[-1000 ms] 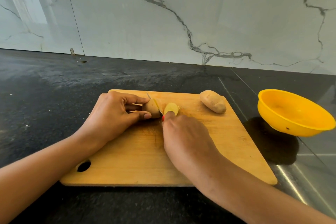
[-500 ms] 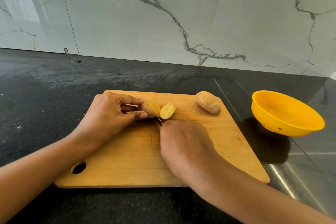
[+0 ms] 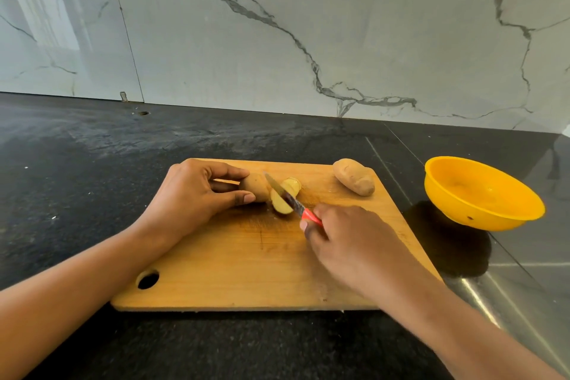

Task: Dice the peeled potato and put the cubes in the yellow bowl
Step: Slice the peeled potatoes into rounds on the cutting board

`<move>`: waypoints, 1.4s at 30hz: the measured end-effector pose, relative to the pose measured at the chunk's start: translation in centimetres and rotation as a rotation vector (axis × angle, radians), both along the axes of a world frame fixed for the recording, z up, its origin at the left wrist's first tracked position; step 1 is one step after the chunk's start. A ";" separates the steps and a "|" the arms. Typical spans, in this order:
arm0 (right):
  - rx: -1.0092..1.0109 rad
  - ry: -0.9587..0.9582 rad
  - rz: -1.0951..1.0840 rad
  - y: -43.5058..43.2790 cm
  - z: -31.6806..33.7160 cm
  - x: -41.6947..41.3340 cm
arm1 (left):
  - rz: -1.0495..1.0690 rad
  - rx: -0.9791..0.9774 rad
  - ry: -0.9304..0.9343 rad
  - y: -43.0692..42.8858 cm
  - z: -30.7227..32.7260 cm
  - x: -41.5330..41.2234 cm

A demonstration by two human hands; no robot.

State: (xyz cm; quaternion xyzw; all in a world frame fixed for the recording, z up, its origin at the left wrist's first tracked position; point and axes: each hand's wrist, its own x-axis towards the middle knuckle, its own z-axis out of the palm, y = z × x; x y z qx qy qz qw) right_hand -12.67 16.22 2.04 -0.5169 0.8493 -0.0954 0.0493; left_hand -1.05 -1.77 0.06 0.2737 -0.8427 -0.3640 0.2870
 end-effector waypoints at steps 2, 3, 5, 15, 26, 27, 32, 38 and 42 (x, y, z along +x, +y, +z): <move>-0.055 -0.129 -0.016 -0.2 0.5 -0.9 | 0.005 -0.003 -0.006 0.0 0.0 0.0; -0.095 -0.189 -0.021 -0.2 0.8 -1.3 | 0.008 -0.004 -0.006 0.0 0.0 0.0; -0.172 -0.263 -0.021 0.0 1.3 -1.8 | 0.008 -0.014 -0.005 0.0 0.0 -0.1; -0.204 0.030 0.027 -0.8 -0.3 1.2 | 0.000 0.025 0.018 -0.1 -0.3 -0.2; -0.140 0.262 -0.016 -1.5 -1.0 3.5 | 0.021 -0.006 0.022 -0.2 -0.3 0.0; -0.141 0.268 -0.022 -1.6 -1.0 3.5 | 0.019 -0.012 0.022 -0.2 -0.3 0.0; -0.142 0.270 -0.030 -1.9 -1.2 3.5 | 0.017 -0.023 0.014 -0.4 -0.3 0.0; -0.148 0.263 -0.012 -2.0 -1.6 3.2 | 0.018 -0.012 0.005 -0.5 -0.4 0.0; -0.154 0.253 -0.004 -2.2 -1.7 3.1 | 0.021 -0.009 -0.005 -0.5 -0.3 0.0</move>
